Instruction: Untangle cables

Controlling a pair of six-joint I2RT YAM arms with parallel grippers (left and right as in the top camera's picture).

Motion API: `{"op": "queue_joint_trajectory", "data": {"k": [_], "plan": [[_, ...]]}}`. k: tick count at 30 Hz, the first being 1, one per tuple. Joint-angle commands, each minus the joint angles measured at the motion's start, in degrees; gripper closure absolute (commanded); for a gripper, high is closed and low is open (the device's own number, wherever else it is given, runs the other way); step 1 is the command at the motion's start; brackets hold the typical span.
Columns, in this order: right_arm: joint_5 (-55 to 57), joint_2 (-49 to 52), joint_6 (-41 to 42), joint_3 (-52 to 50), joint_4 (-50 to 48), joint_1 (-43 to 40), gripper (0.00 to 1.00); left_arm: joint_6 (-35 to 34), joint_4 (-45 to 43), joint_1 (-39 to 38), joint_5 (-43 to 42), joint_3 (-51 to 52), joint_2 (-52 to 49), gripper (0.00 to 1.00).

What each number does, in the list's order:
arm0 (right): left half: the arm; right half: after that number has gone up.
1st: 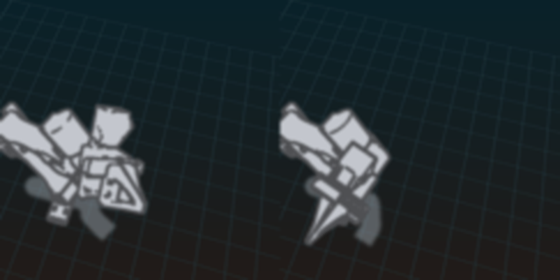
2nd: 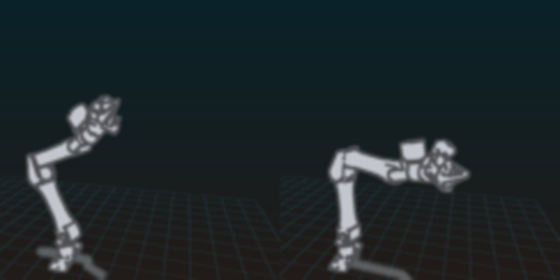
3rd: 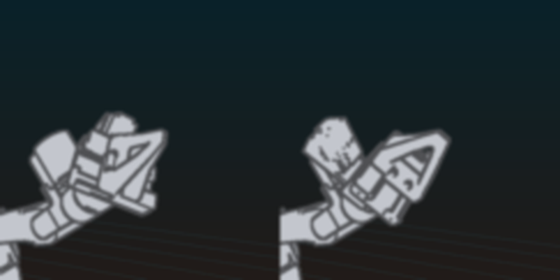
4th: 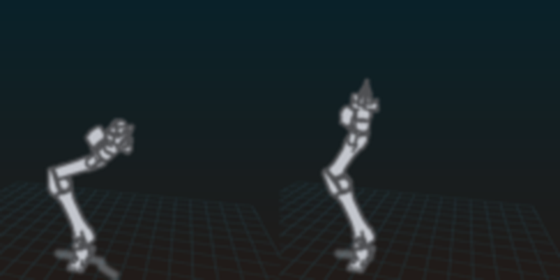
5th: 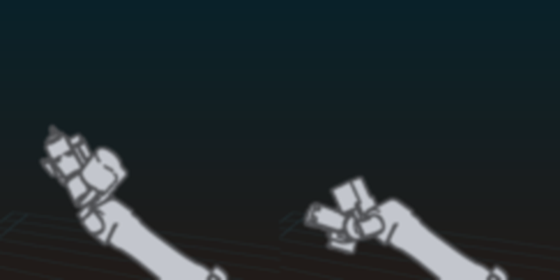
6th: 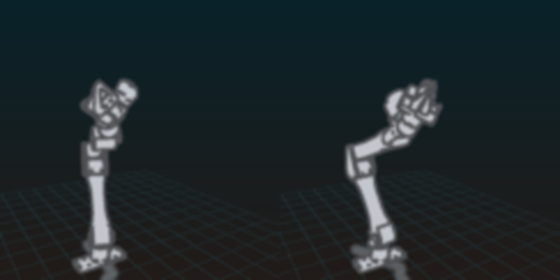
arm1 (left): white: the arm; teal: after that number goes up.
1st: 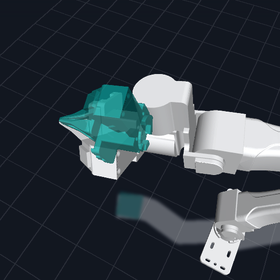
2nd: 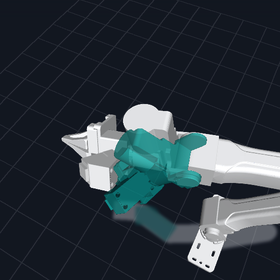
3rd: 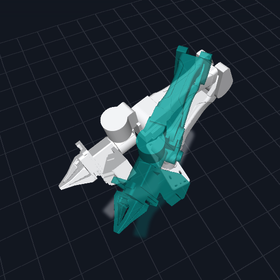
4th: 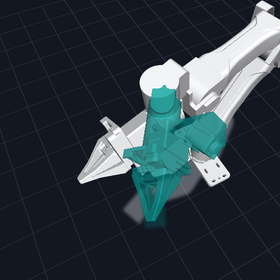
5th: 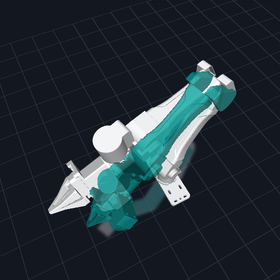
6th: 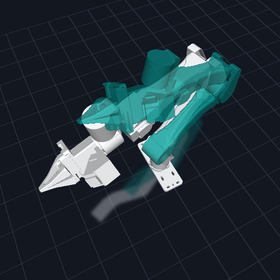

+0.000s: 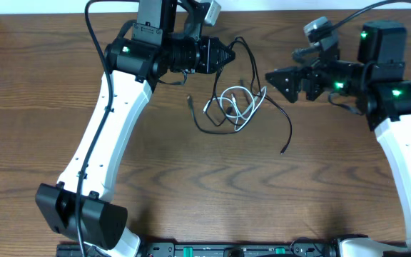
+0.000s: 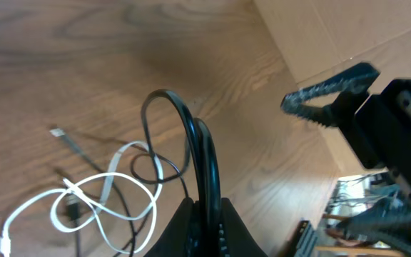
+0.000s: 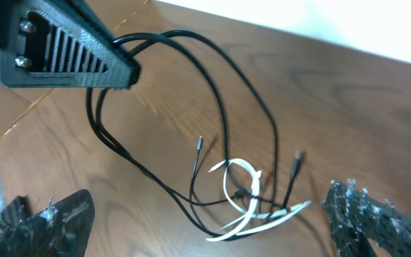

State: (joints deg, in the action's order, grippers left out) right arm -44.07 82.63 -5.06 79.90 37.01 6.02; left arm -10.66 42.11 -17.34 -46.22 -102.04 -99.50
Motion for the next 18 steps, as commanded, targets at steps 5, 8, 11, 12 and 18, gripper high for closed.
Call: {"op": "queue_joint_trajectory", "data": {"k": [5,8,11,12,18], "plan": [[11.2,2.9,5.5,0.1,2.3,4.3,0.01,-4.5,0.2,0.3,-1.2,-0.5,-0.2,0.93],[16.9,5.1,10.1,0.1,4.9,4.6,0.01,-4.5,0.4,0.4,-1.2,-0.5,0.1,0.93],[16.9,8.5,11.1,0.1,7.9,4.6,0.01,-4.5,0.6,0.8,-0.5,-0.5,0.1,0.93],[16.8,9.6,11.5,0.1,8.9,4.7,0.01,-4.5,0.7,0.9,0.2,-0.5,0.1,0.93],[16.5,15.5,15.3,0.1,10.2,5.4,0.34,-9.4,2.5,0.9,9.8,-0.5,0.1,0.92]]}}
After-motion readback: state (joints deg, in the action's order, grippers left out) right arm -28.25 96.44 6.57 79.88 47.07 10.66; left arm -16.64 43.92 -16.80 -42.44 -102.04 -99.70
